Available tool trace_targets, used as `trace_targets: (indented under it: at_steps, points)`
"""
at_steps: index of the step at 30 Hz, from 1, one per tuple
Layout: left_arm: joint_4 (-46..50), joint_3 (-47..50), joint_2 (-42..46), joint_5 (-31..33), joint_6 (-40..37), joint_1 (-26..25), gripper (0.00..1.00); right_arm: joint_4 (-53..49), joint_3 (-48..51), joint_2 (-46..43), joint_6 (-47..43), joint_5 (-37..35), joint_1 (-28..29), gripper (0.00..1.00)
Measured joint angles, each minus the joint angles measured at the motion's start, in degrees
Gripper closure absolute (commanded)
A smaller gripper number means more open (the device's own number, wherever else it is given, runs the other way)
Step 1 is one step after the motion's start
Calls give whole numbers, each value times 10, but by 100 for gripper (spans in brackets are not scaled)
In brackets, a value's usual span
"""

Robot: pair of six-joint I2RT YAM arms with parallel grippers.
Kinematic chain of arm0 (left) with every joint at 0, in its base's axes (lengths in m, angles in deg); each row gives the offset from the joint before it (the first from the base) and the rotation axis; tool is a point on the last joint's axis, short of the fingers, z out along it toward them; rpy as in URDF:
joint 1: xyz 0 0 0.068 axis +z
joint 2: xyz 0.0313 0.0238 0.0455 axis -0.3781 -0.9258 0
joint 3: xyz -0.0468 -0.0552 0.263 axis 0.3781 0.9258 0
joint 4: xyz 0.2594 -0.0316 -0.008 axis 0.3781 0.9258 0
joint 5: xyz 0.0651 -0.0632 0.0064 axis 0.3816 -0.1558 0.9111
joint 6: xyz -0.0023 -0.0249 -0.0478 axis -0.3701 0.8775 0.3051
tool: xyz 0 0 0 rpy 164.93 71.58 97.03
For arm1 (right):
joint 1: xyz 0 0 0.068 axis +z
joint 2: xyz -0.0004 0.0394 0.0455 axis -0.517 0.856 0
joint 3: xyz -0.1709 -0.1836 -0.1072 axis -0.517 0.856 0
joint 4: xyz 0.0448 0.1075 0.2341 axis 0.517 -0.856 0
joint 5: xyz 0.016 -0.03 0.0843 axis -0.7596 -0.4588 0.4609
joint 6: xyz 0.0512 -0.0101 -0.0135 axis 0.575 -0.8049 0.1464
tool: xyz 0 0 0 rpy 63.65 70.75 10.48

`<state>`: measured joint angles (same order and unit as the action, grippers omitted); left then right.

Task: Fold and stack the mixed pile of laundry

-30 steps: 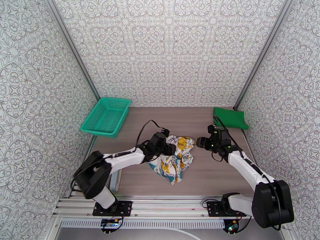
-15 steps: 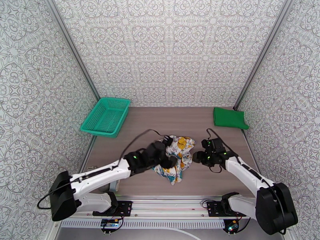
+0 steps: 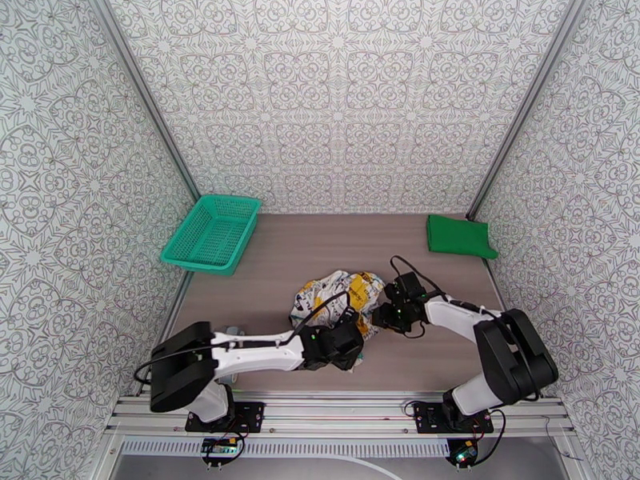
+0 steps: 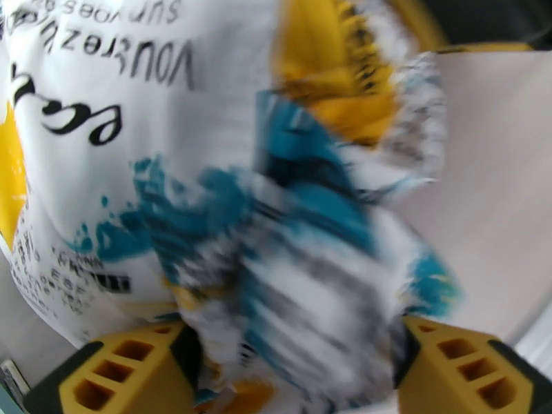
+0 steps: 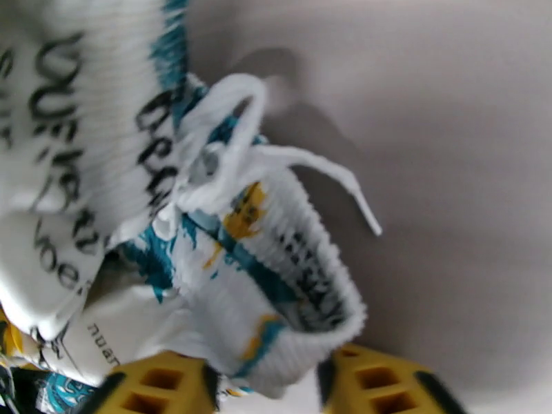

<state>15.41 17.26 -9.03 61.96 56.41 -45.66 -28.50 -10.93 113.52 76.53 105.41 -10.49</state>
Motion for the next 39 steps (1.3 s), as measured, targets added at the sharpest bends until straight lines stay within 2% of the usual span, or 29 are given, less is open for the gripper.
trace_targets:
  at_steps: [2,5,9,13,19,21,25,26,27,31,32,35,39]
  points:
    - [-14,1,-10,18,1,8,78,32,0,6,4,-2,1,89]
    - [-37,3,-8,49,0,17,100,52,0,-5,6,-7,3,97]
    - [-55,13,41,84,-26,20,100,38,-2,-69,6,-25,3,100]
    - [-58,19,167,89,-69,31,100,-25,-45,-176,-3,-64,3,100]
    - [-25,-19,378,23,-150,87,100,-138,-198,-304,-27,-124,3,100]
    - [6,-59,417,-8,-170,104,100,-181,-258,-324,-36,-140,3,100]
    - [63,-139,435,-73,-185,158,100,-257,-359,-326,-47,-160,3,100]
    - [74,-154,430,-92,-185,181,99,-274,-378,-319,-47,-160,3,100]
    - [81,-165,420,-122,-183,216,93,-286,-390,-310,-47,-159,3,100]
    - [78,-148,352,-229,-167,329,60,-296,-381,-261,-46,-150,3,100]
    - [71,-130,323,-254,-164,351,53,-289,-364,-242,-44,-144,3,95]
    - [35,-66,228,-308,-156,396,34,-247,-294,-179,-31,-122,3,65]
    - [20,1,166,-336,-137,431,31,-203,-204,-93,-17,-95,3,50]
